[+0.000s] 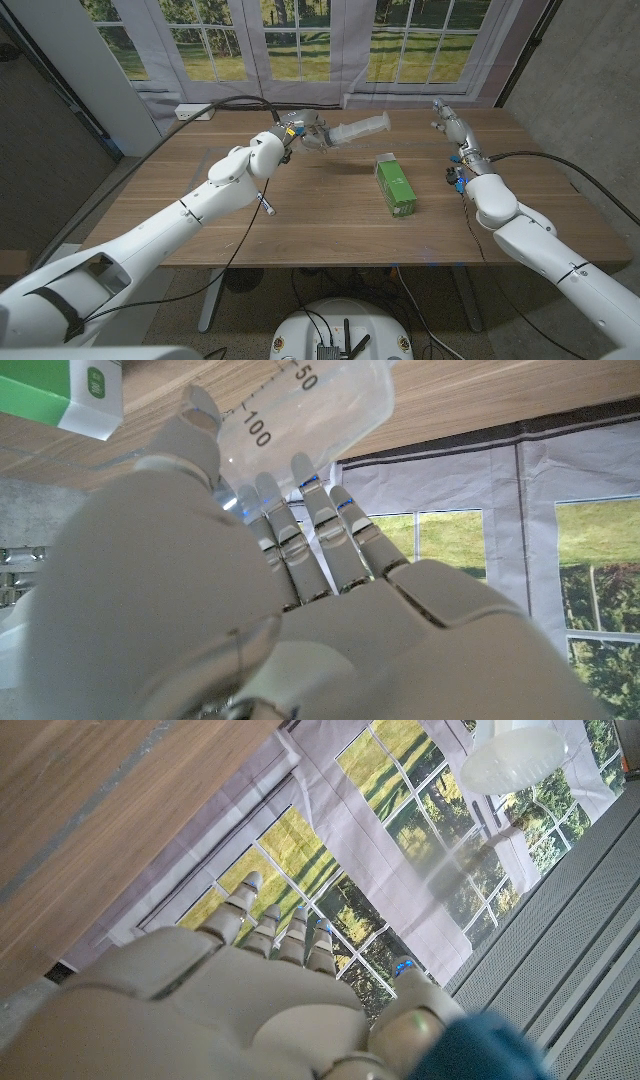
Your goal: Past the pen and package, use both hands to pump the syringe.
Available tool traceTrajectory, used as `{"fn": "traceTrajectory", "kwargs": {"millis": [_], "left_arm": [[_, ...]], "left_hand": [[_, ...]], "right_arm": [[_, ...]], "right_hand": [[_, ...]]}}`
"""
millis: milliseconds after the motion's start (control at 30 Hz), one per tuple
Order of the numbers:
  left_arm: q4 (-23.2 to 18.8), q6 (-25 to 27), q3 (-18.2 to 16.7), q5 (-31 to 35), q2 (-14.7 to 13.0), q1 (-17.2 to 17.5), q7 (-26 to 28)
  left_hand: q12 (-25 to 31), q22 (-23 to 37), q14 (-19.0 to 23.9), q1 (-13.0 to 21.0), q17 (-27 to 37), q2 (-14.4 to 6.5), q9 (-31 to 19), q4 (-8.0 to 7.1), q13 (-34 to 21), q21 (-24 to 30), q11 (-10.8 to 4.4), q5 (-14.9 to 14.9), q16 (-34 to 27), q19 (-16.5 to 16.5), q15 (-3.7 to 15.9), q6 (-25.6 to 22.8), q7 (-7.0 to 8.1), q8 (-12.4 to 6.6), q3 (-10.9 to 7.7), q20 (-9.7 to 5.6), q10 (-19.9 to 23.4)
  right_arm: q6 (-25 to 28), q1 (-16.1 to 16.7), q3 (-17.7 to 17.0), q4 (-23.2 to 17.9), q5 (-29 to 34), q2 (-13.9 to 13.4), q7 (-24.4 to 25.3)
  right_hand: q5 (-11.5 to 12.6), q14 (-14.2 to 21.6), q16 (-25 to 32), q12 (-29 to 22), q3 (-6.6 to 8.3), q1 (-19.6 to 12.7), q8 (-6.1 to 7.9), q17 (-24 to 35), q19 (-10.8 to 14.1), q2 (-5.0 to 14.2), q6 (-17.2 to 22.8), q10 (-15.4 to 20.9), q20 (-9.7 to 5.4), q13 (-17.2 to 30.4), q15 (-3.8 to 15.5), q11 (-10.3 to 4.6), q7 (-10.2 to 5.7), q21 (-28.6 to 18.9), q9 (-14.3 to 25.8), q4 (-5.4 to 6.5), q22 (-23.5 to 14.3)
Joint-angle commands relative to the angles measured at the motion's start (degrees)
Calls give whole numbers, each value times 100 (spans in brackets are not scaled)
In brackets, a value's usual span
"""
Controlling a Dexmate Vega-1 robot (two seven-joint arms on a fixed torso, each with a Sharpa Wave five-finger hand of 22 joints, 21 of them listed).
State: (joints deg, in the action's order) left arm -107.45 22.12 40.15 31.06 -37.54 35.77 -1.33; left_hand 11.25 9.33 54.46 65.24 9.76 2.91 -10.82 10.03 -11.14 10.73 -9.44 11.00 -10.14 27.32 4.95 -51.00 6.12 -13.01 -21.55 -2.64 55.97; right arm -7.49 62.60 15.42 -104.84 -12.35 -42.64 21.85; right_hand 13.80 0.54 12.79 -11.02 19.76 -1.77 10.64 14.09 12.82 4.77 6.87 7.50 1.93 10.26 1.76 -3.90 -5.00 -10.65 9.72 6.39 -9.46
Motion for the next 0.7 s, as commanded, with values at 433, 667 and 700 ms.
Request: {"fn": "traceTrajectory", "kwargs": {"millis": [433,667,700], "left_arm": [[261,62,53,-666,437,264,982],[411,-66,78,-862,524,271,1219],[428,-80,88,-871,532,265,1249]], "left_hand": [[29,18,324,102,25,-703,-32,-46,-8,-1,-238,36,-45,59,888,-582,-40,7,-31,-833,305],[28,18,322,88,21,-715,-34,-47,-8,-1,-237,40,-38,64,884,-598,-43,10,-40,-831,307],[28,18,320,85,19,-717,-34,-47,-8,-2,-237,41,-36,64,884,-597,-49,13,-43,-831,309]], "right_arm": [[600,781,-423,-1057,1000,-128,604],[720,939,-522,-1289,1133,-143,573],[725,958,-532,-1316,1154,-143,570]], "right_hand": [[35,14,-7,12,54,-51,9,-6,45,59,-13,25,-31,14,94,-12,-95,-19,20,-21,-23],[30,-62,-35,-5,55,-41,5,-8,-52,54,-8,93,-125,11,116,-130,-108,13,18,-23,-23],[30,-63,-34,-14,54,-38,5,-8,-56,52,-6,124,-127,10,118,-160,-109,12,18,-23,-23]]}}
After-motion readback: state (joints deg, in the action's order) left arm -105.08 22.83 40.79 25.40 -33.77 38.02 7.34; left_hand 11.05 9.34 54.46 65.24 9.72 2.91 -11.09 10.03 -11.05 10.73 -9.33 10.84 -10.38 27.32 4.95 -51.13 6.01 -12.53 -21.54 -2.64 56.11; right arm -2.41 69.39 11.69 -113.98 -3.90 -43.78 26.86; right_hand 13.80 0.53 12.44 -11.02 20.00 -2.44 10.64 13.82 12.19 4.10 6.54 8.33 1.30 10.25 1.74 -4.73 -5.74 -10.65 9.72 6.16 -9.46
